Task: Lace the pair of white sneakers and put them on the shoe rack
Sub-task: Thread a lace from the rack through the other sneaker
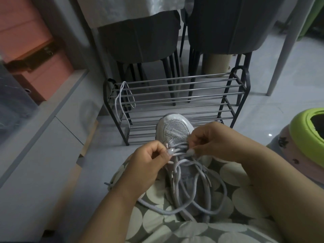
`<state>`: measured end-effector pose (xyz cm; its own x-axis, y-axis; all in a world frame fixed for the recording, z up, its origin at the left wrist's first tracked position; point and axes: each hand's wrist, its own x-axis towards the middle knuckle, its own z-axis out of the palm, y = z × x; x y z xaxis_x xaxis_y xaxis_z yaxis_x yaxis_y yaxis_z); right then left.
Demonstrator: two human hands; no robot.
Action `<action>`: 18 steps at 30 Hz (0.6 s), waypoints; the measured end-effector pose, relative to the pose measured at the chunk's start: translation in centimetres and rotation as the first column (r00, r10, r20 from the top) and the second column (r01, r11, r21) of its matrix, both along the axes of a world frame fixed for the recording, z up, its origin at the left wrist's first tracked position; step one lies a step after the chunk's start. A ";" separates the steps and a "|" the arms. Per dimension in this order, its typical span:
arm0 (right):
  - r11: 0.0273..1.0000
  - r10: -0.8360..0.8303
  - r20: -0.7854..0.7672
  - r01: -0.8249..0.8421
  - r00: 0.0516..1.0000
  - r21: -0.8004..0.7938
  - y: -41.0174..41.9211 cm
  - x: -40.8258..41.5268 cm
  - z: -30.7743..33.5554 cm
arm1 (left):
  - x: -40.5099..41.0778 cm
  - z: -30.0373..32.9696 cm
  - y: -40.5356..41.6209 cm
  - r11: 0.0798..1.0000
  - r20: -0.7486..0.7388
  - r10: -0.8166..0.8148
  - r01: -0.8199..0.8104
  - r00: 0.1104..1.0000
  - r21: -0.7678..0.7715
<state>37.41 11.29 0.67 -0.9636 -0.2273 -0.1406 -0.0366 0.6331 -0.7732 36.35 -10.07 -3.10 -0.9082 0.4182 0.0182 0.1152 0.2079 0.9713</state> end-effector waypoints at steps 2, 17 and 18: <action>0.998 -0.028 0.020 0.030 0.999 -0.056 0.8 0.0 0.1 | -0.2 -0.3 -0.5 0.994 0.061 -0.001 -0.006 0.998 0.107; 0.976 0.078 -0.128 -0.049 0.989 0.213 -0.7 0.2 0.1 | -0.4 -0.5 0.3 0.964 -0.095 0.043 -0.066 0.995 -0.259; 0.973 0.087 -0.133 -0.056 0.987 0.223 -0.7 0.2 0.1 | -0.6 -0.6 0.2 0.959 -0.094 0.034 -0.059 0.995 -0.277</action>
<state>37.56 10.61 0.73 -0.9597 -0.2750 -0.0585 -0.1862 0.7774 -0.6008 35.78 -9.90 -3.71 -0.9267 0.3756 -0.0133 0.1807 0.4762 0.8606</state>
